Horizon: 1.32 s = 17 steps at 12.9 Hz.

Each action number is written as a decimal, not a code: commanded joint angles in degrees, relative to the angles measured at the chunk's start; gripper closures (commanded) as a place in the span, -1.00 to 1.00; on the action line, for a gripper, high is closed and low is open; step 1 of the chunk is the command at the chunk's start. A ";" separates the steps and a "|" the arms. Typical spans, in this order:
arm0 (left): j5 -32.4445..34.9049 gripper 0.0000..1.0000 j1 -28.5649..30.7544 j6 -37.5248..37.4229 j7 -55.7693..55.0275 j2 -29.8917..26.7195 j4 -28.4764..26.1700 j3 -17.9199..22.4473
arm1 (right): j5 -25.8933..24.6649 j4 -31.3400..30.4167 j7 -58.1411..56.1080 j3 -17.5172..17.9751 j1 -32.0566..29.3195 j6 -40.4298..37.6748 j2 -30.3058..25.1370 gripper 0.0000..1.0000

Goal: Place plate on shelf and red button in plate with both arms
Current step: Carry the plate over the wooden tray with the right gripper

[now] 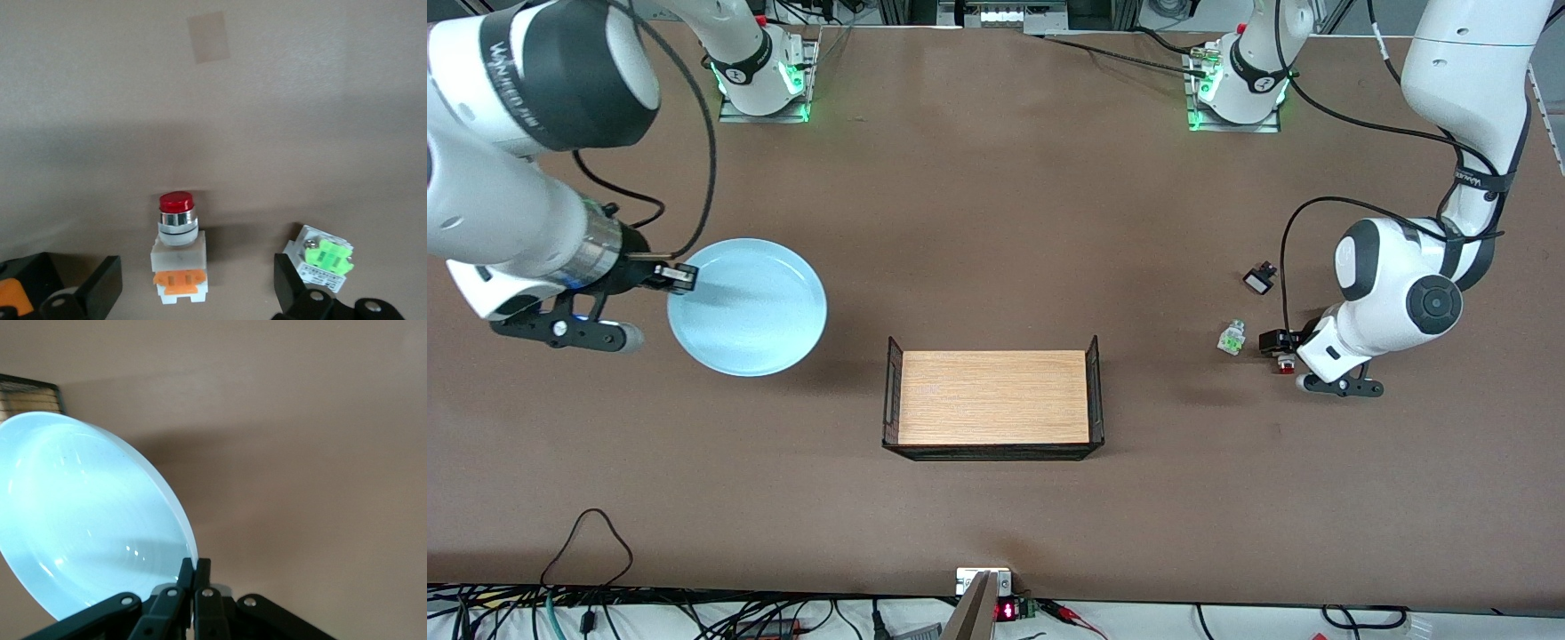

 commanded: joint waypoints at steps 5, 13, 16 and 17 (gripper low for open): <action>1.08 -1.00 0.73 0.51 1.27 1.69 0.33 -0.13 | 3.78 1.02 20.77 0.04 8.47 8.72 0.61 1.00; 1.08 -0.92 1.61 0.60 1.27 3.19 0.42 -0.13 | 6.78 0.50 33.79 -0.04 14.36 21.64 6.58 1.00; 1.08 -0.89 1.52 0.60 1.27 3.71 0.51 -0.13 | 6.78 0.50 35.12 -0.04 15.51 23.15 7.82 1.00; 1.08 -0.85 1.52 0.60 1.27 3.80 0.42 -0.13 | 6.52 -0.20 35.03 -0.04 16.03 23.32 7.91 1.00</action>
